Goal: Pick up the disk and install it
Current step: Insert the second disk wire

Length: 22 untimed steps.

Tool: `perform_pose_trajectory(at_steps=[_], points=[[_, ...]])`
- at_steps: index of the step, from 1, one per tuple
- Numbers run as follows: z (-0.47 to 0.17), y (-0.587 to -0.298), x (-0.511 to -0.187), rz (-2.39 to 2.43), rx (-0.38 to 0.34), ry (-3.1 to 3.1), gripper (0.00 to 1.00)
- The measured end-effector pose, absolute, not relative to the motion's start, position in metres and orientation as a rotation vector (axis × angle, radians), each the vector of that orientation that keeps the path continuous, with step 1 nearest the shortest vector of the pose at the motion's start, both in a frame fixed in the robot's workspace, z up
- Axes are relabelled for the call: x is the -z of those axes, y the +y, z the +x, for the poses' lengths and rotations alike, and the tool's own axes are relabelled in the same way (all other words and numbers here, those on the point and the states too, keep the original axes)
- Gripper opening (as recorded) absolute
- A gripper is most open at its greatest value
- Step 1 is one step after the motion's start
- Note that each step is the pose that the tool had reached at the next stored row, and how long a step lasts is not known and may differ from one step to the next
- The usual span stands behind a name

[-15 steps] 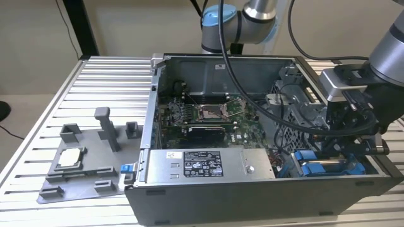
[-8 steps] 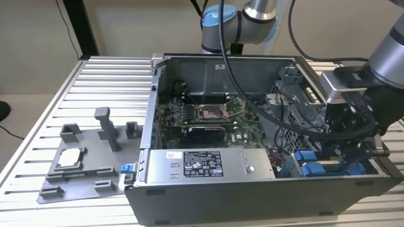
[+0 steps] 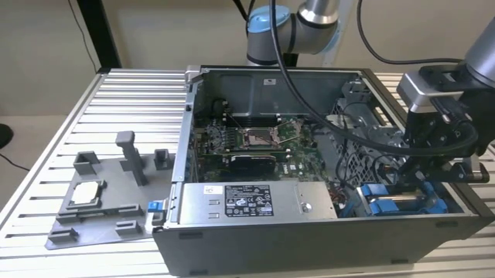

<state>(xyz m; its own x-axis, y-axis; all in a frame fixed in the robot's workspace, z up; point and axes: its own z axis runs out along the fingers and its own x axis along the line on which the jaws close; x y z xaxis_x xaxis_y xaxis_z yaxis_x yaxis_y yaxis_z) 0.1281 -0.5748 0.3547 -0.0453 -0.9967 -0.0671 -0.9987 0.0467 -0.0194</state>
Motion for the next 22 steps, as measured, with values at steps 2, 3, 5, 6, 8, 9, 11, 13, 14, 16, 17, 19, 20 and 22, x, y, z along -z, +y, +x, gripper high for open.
perform_pose_trajectory(at_steps=[2, 3, 5, 6, 8, 9, 11, 13, 14, 16, 17, 19, 20, 22], points=[[0.128, -0.575, -0.355, -2.127, -0.05, 2.227, 1.0], [0.128, -0.575, -0.355, -2.127, -0.05, 2.227, 1.0], [0.128, -0.575, -0.355, -2.127, -0.049, 2.227, 1.0], [0.128, -0.575, -0.355, -2.127, -0.049, 2.227, 1.0], [0.128, -0.574, -0.353, -2.127, -0.049, 2.227, 1.0], [0.128, -0.574, -0.353, -2.127, -0.049, 2.227, 1.0], [0.128, -0.574, -0.35, -2.127, -0.049, 2.227, 1.0], [0.128, -0.574, -0.349, -2.129, -0.046, 2.229, 1.0], [0.128, -0.574, -0.349, -2.13, -0.043, 2.23, 1.0], [0.128, -0.574, -0.346, -2.131, -0.041, 2.231, 1.0], [0.128, -0.574, -0.345, -2.131, -0.04, 2.231, 1.0], [0.128, -0.574, -0.343, -2.131, -0.039, 2.232, 1.0], [0.128, -0.574, -0.342, -2.131, -0.039, 2.232, 1.0], [0.128, -0.574, -0.341, -2.132, -0.039, 2.232, 1.0]])
